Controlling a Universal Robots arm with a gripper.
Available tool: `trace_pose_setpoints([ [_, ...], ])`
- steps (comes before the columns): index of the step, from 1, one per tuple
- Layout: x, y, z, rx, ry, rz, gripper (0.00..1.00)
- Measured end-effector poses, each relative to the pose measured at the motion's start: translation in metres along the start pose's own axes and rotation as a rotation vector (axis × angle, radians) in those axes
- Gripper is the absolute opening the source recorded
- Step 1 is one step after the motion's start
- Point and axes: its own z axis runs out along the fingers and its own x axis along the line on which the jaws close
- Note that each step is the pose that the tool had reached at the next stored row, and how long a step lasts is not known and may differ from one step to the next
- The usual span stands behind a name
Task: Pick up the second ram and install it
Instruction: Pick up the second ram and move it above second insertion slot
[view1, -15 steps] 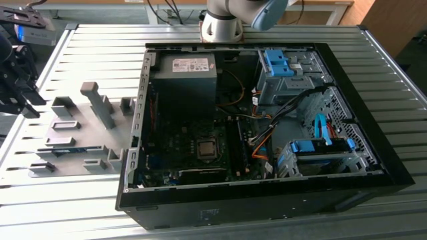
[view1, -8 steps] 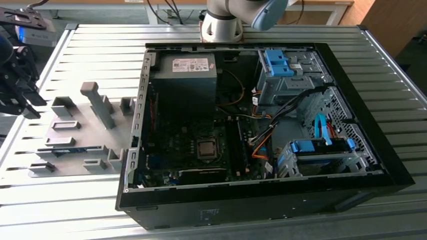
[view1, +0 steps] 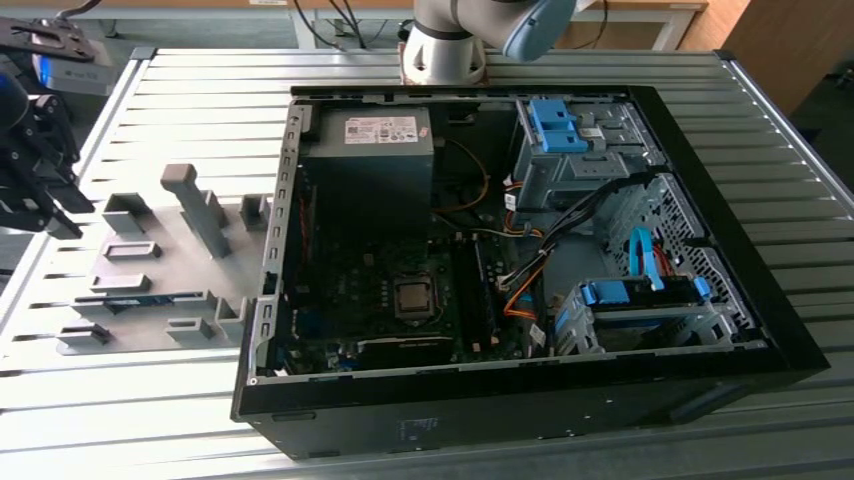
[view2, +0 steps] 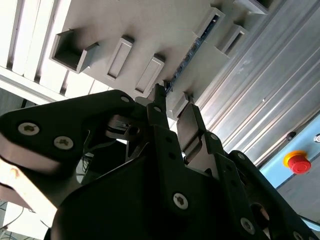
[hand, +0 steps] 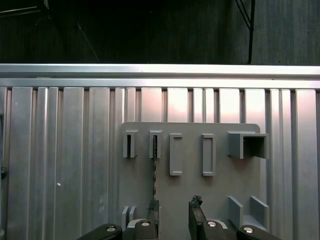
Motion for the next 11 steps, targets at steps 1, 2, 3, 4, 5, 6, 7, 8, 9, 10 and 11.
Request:
trace_pose_setpoints([
  [1, 0.0, 0.0, 0.0002, 0.0, 0.0, 0.0, 0.37],
  [2, 0.0, 0.0, 0.0004, -0.0001, 0.0001, 0.0, 0.37],
  [3, 0.0, 0.0, 0.0007, 0.0, 0.0, 0.0, 0.37],
  [4, 0.0, 0.0, 0.0009, 0.0, 0.0, 0.0, 0.37],
  [5, 0.0, 0.0, 0.0012, 0.0, 0.0, 0.0, 0.37],
  [6, 0.0, 0.0, 0.0014, 0.0, 0.0, 0.0, 0.37],
  [7, 0.0, 0.0, 0.0016, -0.0001, 0.0, 0.0, 0.37],
  [8, 0.0, 0.0, 0.0019, -0.0001, 0.0, 0.0, 0.37],
  [9, 0.0001, 0.0, 0.0021, -0.0001, 0.0001, 0.0, 0.37],
  [10, 0.0, 0.0, 0.0024, 0.0, 0.0, 0.0, 0.37],
  [11, 0.0001, 0.0, 0.0027, 0.0, 0.0, 0.0, 0.37],
])
